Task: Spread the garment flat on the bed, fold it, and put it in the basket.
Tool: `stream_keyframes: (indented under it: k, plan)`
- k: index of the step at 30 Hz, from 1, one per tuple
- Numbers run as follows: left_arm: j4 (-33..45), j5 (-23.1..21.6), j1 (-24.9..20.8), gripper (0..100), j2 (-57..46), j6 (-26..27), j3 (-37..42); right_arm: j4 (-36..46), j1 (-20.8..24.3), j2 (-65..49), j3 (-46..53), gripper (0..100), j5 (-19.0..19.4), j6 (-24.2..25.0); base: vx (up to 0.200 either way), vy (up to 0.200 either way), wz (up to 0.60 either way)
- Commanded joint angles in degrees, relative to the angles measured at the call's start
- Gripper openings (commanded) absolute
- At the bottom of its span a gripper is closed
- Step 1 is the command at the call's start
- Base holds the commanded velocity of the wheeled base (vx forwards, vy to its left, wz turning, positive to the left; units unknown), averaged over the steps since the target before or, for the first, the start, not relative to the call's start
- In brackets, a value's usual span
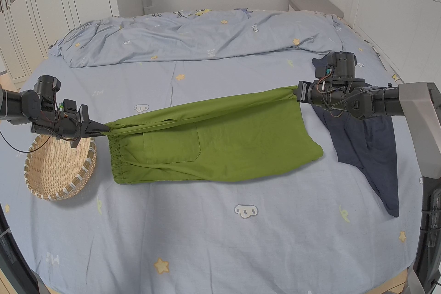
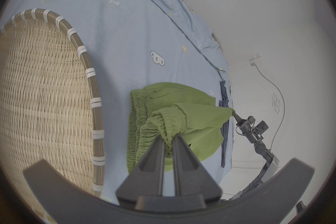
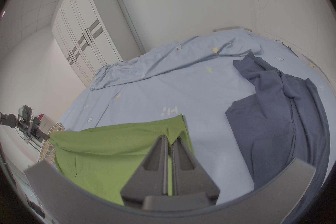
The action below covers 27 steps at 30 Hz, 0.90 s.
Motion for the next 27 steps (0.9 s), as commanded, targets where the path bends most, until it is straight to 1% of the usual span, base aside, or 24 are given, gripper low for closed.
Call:
stream_keyframes:
  k: [1,14,15,17,18,22,27]
  plan:
    - [0.0,0.1,0.1,0,0.7,0.0,-0.2,-1.5,0.1,1.9,0.0,0,0.1,0.1,0.0,0.0,0.0]
    - [0.0,0.1,0.1,0,1.7,0.0,-0.8,-1.7,0.7,3.0,0.0,0,0.2,0.3,0.0,0.0,0.0]
    - [0.0,0.1,0.1,0,1.7,0.0,-0.8,-1.7,0.7,3.0,0.0,100,0.2,0.3,0.0,0.0,0.0]
    - [0.0,0.1,0.1,0,1.7,-0.1,-0.9,-1.8,1.2,3.0,-0.1,100,0.2,0.3,0.0,0.0,0.0]
    - [0.0,0.1,0.1,100,1.8,-0.1,-0.9,-1.8,1.2,3.0,0.0,100,0.2,0.3,0.0,0.0,0.0]
    - [0.0,0.1,-0.2,100,2.0,-0.2,-0.9,-2.2,1.4,3.5,0.1,100,0.1,0.3,0.0,0.0,0.0]
    - [0.0,0.1,-2.0,100,1.4,-1.5,-1.4,-2.4,1.4,3.4,0.4,100,0.1,0.4,0.0,0.0,0.0]
